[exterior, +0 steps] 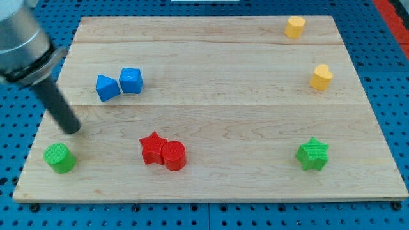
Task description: Slide the green star to the green circle
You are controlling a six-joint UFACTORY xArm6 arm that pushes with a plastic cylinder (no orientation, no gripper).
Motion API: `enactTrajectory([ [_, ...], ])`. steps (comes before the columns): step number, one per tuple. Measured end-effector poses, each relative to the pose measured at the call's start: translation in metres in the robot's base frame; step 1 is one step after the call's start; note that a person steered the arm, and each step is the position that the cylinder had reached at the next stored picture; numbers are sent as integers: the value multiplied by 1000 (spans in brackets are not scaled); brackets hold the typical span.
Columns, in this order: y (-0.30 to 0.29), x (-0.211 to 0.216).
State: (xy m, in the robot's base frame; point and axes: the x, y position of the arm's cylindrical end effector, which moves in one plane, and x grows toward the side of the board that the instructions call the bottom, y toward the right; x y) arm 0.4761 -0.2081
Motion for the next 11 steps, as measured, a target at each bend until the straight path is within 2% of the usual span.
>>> enactTrajectory([
  [1, 114, -27],
  [3, 358, -26],
  [4, 425, 43],
  [5, 425, 96],
  [6, 386, 82],
  [7, 295, 34],
  [8, 177, 9],
  [9, 89, -3],
  [10, 87, -30],
  [11, 52, -10],
])
